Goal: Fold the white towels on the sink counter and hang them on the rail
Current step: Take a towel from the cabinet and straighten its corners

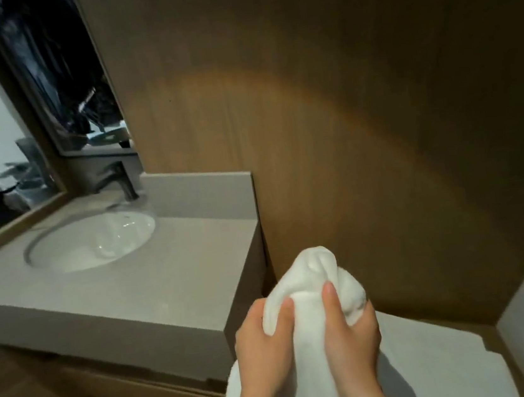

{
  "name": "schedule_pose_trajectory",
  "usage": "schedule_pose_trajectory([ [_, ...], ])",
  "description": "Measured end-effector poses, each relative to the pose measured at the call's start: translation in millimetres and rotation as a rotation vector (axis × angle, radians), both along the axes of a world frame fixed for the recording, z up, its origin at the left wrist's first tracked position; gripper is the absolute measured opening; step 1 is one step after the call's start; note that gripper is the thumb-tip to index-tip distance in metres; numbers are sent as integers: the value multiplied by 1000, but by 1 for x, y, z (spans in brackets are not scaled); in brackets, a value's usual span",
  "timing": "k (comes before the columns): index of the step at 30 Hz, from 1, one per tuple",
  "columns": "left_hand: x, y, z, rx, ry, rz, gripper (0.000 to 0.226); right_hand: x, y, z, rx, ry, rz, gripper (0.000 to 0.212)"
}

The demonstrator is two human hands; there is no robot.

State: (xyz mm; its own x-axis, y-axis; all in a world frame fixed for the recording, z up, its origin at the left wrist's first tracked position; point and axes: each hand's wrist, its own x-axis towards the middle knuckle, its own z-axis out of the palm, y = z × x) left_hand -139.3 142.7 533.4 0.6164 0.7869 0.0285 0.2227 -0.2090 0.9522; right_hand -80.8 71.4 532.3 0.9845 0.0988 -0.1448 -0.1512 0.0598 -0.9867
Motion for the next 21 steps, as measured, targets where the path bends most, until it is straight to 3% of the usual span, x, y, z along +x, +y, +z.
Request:
schedule_pose_trajectory([
  [5,-11,11,53,142,-66,68,22,-7,17,51,77,-177,34,54],
  [15,-51,58,73,259,-25,231,17,-42,83,60,156,-114,183,95],
  [21,-55,117,76,253,-73,244,15,-41,137,65,178,-114,261,51],
])
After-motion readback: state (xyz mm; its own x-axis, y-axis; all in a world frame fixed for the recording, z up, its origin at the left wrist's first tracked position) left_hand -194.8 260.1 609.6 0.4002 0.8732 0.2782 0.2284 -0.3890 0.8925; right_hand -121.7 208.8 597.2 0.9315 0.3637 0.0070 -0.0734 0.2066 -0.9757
